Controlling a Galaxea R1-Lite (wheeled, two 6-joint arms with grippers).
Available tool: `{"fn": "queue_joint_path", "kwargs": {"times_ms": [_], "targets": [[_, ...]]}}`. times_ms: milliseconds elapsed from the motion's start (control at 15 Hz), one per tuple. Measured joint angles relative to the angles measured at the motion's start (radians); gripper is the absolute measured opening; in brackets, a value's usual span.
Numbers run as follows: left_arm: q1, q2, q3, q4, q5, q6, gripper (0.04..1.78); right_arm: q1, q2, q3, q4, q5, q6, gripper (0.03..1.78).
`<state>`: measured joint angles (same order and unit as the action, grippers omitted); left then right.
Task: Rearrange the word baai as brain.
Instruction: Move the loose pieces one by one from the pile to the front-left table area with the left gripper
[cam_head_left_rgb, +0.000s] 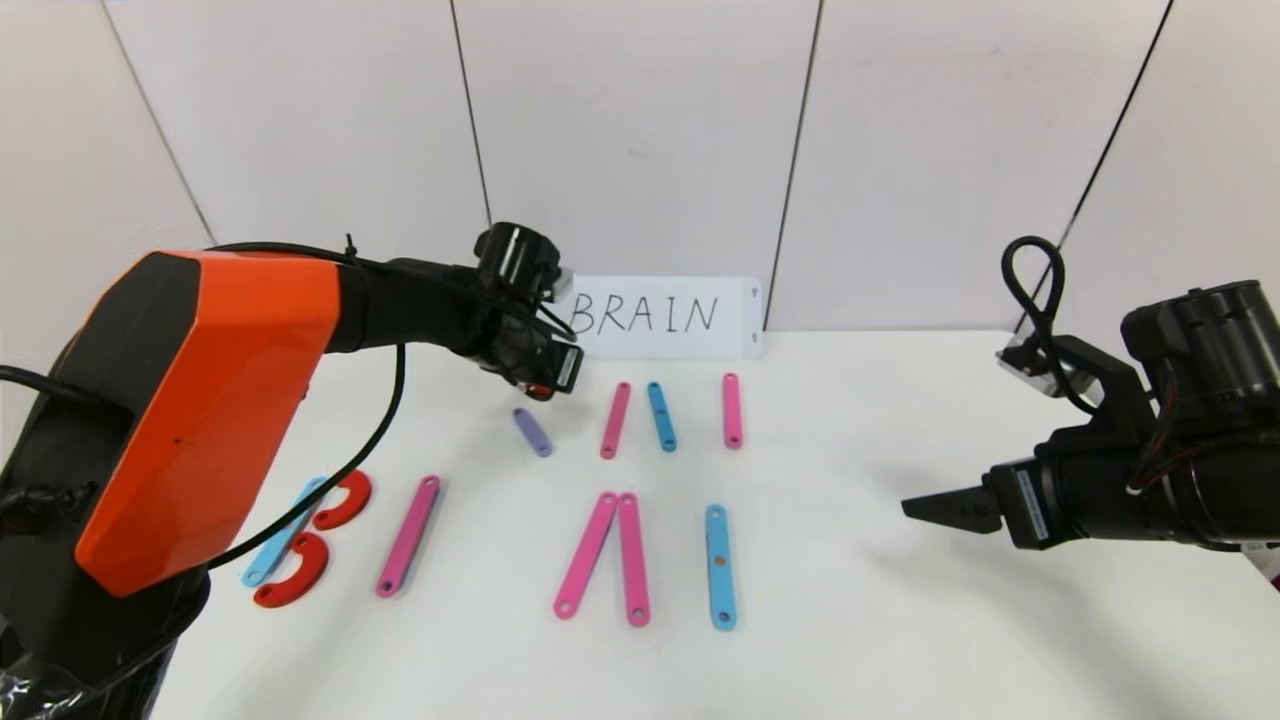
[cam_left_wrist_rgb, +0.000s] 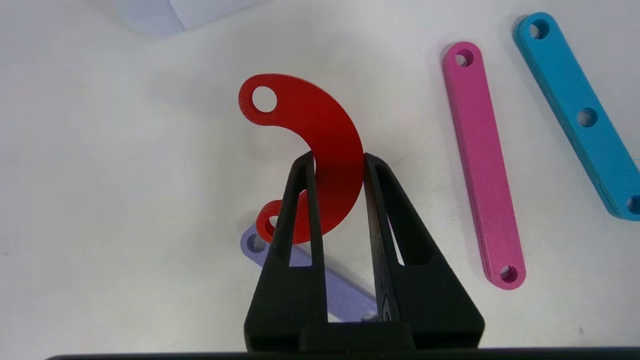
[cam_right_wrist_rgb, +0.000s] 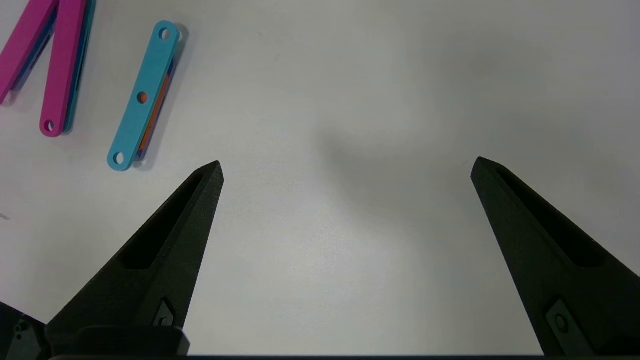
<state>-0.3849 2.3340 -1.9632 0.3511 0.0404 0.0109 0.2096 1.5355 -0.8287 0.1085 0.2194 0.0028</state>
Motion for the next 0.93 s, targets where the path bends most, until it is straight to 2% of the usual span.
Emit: {"fn": "queue_joint_path", "kwargs": {"times_ms": [200, 400, 667, 933], "targets": [[-0.001, -0.034, -0.001, 0.106, 0.039, -0.011, 0.29, 0.0, 0.0, 0.0, 0.0, 0.0, 0.0, 1.74], [-0.02, -0.068, -0.004, 0.257, 0.154, -0.123, 0.29, 0.0, 0.0, 0.0, 0.0, 0.0, 0.0, 1.74], [-0.04, -0.116, -0.007, 0.478, 0.16, -0.236, 0.29, 0.0, 0.0, 0.0, 0.0, 0.0, 0.0, 1.74], [-0.054, -0.137, 0.003, 0.59, 0.158, -0.343, 0.29, 0.0, 0.0, 0.0, 0.0, 0.0, 0.0, 1.74]]}}
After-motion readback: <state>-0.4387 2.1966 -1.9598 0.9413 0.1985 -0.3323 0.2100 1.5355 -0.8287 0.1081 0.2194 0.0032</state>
